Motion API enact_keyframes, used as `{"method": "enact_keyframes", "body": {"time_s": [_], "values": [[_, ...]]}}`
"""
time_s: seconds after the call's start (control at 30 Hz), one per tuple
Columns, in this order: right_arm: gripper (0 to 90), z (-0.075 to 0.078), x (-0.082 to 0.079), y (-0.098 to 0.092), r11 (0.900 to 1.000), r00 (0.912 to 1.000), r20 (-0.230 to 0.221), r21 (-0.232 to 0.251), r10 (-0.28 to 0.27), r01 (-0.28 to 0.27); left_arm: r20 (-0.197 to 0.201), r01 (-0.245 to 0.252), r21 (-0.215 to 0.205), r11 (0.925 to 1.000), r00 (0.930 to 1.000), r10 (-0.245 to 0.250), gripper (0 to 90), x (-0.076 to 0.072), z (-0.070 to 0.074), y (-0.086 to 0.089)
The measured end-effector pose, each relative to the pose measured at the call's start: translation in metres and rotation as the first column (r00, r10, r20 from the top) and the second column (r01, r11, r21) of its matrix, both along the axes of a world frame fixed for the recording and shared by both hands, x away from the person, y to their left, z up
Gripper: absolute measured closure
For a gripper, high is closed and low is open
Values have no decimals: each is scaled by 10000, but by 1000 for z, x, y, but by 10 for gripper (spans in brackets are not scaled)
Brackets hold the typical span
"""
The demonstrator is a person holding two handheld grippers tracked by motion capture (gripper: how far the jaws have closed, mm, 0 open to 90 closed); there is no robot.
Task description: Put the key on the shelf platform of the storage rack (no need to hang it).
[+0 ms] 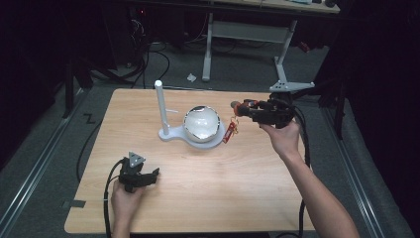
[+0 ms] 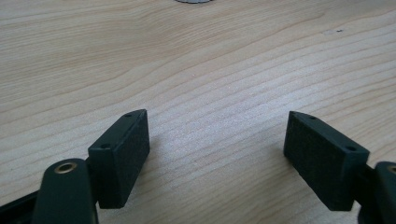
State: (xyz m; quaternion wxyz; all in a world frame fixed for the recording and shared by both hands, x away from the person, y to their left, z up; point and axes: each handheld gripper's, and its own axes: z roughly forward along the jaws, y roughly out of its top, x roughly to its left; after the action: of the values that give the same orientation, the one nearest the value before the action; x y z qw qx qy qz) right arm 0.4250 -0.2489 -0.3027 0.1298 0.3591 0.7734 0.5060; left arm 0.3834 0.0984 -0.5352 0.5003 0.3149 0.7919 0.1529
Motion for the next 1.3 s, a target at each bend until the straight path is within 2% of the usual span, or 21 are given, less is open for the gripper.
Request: {"method": "enact_keyframes", "body": {"time_s": [0.6,0.8,1.3], "values": [[551,9,24,24,10000,9999,134,-59,69,-69,6,17,33,10000,10000,-17,228,0,0,0],[551,6,32,30,10000,10000,4,-65,53,-53,-9,-21,-42,10000,10000,21,228,0,0,0],[551,7,55,46,9997,9997,-128,-136,-195,193,45,97,135,9999,9999,-97,228,0,-1,1]]}}
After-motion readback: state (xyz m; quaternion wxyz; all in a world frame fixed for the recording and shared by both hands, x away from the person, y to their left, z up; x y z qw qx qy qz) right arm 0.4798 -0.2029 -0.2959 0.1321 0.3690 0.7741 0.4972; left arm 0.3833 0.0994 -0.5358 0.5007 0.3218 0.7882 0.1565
